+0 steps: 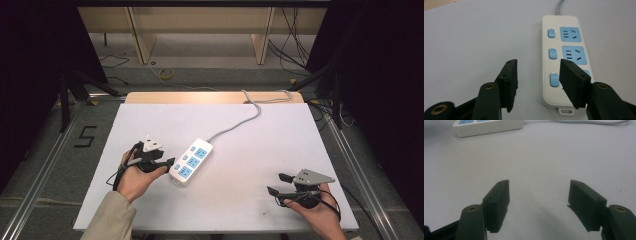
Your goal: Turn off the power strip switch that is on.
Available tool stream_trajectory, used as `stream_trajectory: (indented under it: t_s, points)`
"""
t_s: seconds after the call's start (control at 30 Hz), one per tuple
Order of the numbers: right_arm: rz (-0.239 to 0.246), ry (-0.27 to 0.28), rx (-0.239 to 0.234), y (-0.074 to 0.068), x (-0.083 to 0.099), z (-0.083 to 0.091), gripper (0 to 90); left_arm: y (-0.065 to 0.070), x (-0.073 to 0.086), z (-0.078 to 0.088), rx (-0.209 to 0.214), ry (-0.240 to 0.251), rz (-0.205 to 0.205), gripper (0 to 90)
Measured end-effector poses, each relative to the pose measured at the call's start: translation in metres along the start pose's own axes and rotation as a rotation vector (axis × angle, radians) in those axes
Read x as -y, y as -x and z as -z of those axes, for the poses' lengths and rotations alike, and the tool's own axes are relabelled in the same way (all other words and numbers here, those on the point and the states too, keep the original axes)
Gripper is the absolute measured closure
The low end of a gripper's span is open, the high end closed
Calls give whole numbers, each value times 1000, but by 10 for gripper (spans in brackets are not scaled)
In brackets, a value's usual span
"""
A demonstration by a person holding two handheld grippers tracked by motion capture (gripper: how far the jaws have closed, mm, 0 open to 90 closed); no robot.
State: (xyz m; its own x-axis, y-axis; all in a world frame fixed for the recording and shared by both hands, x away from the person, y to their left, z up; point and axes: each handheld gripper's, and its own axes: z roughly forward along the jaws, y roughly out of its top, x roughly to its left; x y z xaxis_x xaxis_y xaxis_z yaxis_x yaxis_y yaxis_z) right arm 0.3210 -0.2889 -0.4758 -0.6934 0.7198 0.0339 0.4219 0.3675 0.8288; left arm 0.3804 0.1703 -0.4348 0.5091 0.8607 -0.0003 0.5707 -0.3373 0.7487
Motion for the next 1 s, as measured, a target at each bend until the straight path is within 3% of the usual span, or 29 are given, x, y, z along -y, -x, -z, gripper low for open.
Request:
stream_trajectory:
  t_s: [0.3,0.57,0.8,1.0]
  points:
    - [2,0,-2,0,0,0,345,-5,8,5,-64,-11,-26,349]
    - [5,0,-4,-1,0,0,345,-3,15,7,-31,45,-66,271]
    - [3,0,-7,-1,0,-1,345,-3,25,11,-4,88,-60,226]
    - [6,-1,-10,-1,0,-1,345,-3,37,17,-8,86,-70,186]
